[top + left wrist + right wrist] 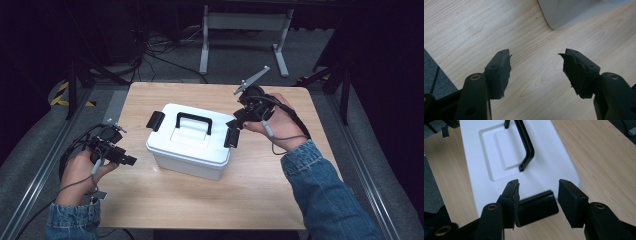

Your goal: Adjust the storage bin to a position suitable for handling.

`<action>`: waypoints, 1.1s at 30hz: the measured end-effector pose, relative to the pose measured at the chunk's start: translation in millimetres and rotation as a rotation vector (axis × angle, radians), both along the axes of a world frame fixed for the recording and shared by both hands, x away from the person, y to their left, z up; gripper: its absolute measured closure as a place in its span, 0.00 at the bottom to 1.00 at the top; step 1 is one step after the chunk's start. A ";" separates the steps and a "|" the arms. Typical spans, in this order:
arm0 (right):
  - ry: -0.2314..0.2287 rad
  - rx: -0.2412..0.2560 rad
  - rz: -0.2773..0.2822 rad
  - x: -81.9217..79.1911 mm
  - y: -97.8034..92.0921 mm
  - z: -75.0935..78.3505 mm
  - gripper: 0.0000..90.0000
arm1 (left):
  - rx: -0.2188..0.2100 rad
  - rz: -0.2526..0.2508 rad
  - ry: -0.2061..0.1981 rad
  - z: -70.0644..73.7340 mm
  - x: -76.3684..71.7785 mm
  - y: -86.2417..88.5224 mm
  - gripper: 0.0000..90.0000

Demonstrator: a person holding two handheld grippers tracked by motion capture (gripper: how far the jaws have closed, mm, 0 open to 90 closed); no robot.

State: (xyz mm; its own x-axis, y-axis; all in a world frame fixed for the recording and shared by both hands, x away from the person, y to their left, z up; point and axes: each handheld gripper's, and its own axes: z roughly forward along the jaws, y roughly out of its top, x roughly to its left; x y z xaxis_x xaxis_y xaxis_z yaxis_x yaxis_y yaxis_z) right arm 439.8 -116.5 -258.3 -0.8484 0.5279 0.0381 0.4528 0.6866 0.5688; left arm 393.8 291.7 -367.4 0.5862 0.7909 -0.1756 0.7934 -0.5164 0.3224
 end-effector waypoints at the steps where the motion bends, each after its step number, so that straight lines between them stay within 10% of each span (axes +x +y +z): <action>1: 0.003 -0.002 0.008 1.2 4.8 -0.7 0.58 | 0.000 0.001 0.001 0.1 -0.2 0.5 0.44; 33: 0.051 -0.087 0.108 45.5 99.2 -35.2 0.67 | -0.015 -0.010 0.017 -1.6 12.8 -1.5 0.44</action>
